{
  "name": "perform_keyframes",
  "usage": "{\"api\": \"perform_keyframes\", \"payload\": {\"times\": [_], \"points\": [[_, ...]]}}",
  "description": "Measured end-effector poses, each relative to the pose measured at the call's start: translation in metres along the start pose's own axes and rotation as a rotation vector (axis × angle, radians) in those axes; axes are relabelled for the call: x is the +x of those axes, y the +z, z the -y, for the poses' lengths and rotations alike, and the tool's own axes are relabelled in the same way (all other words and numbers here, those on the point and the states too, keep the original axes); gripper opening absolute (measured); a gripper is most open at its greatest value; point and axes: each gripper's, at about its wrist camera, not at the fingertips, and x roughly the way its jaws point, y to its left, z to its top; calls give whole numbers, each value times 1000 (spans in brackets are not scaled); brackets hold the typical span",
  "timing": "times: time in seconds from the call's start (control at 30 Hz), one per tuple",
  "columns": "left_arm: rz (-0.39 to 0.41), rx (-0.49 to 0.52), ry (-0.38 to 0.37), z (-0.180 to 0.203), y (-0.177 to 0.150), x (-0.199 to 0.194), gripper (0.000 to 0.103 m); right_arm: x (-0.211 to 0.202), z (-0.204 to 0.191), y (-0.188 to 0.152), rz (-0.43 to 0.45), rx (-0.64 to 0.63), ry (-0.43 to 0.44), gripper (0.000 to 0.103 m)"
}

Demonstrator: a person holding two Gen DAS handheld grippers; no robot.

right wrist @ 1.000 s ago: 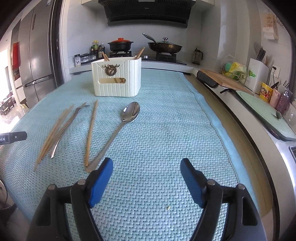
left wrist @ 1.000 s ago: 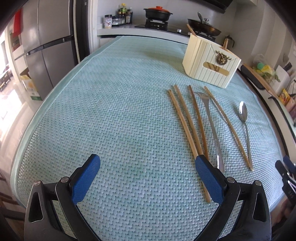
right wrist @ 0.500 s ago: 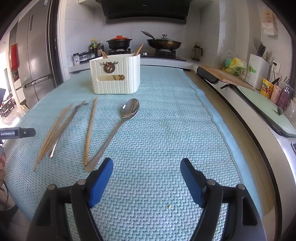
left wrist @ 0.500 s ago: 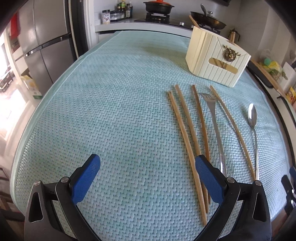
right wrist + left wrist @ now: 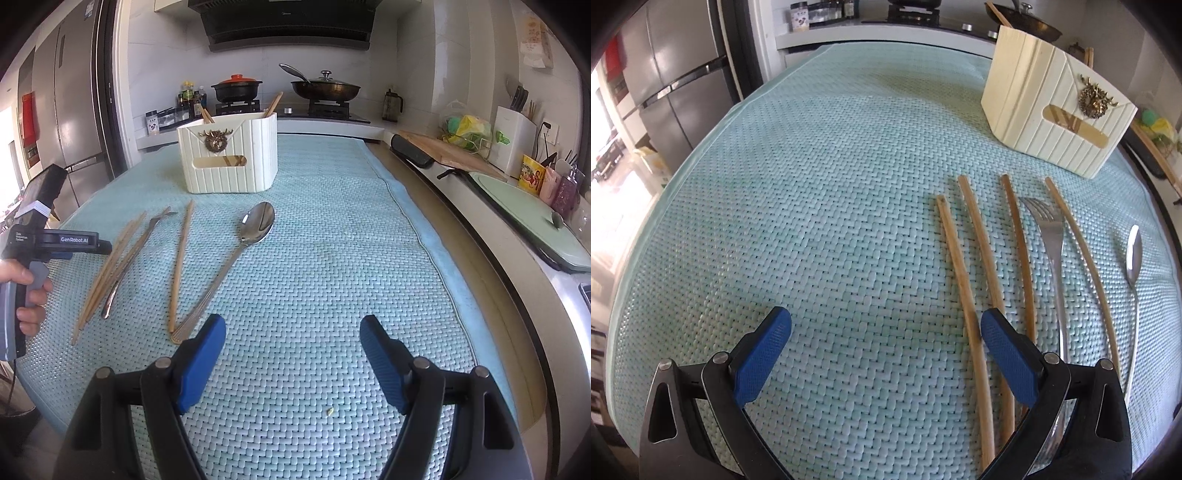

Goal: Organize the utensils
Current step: 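Grasp a wooden chopstick with the left tool while the right tool grasps the silver spoon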

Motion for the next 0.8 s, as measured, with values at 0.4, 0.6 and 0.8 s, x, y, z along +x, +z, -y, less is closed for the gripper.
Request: {"api": "perform_keyframes", "payload": {"times": [0.4, 0.6, 0.8], "points": [[4, 22, 11, -12, 12, 9, 102, 63, -13, 38, -114, 49, 97, 77], [-10, 55, -5, -14, 30, 21, 102, 125, -23, 69, -170, 80, 99, 77], [-34, 72, -19, -17, 47, 32, 102, 167, -41, 92, -218, 51, 53, 78]]}}
